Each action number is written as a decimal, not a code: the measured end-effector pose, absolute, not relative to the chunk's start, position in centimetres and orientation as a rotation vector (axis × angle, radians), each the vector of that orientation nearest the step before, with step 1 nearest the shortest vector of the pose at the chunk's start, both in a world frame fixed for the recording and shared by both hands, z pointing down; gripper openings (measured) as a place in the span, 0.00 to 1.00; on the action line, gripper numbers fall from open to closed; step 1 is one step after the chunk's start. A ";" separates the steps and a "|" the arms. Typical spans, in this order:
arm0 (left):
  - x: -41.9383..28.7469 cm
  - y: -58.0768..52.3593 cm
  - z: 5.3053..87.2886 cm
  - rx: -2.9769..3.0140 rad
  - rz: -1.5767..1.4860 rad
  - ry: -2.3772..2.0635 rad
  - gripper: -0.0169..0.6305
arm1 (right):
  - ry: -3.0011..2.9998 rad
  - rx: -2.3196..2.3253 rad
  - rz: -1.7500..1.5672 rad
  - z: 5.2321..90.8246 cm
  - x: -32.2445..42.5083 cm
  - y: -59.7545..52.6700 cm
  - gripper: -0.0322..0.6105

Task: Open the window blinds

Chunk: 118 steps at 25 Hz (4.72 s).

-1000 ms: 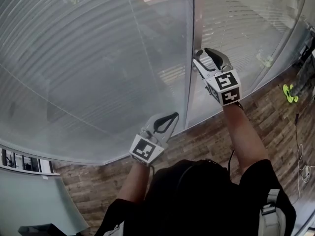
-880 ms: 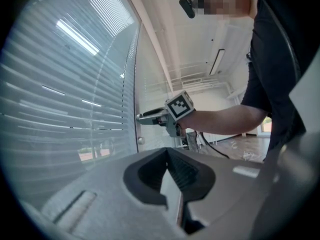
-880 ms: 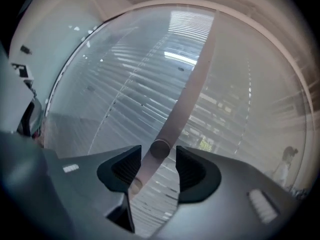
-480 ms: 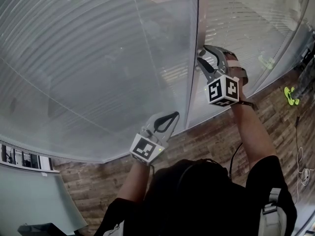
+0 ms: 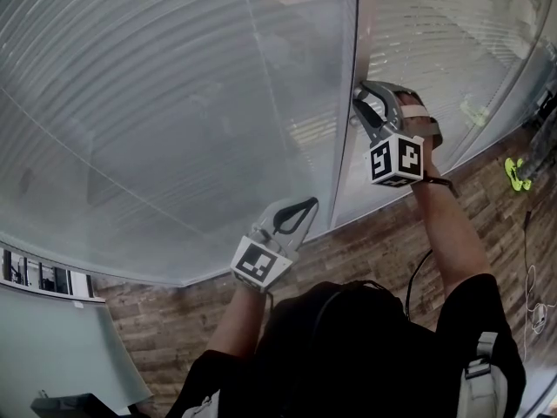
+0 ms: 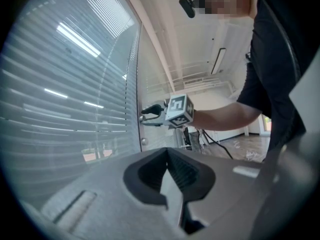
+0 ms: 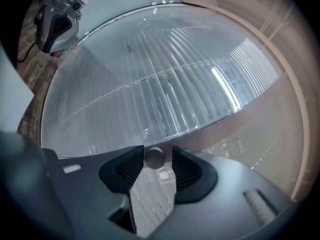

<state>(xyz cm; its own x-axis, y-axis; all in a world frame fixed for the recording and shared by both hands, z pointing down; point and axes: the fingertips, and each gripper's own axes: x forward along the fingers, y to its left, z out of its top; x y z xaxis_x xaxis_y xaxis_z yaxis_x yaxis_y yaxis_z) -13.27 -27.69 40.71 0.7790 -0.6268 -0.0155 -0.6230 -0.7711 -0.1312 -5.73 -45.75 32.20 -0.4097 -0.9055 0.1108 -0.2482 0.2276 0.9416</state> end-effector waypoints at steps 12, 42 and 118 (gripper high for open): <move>-13.8 -27.7 40.4 -2.847 -0.059 1.029 0.03 | -1.821 1.074 -1.168 32.4 -6.0 -46.0 0.25; -13.7 -27.4 40.7 -2.841 -0.071 1.007 0.03 | -2.520 1.406 -0.363 31.4 -4.4 -47.0 0.25; -14.1 -26.9 41.1 -2.833 -0.032 1.001 0.03 | -1.813 1.025 -1.132 33.6 -5.5 -46.3 0.37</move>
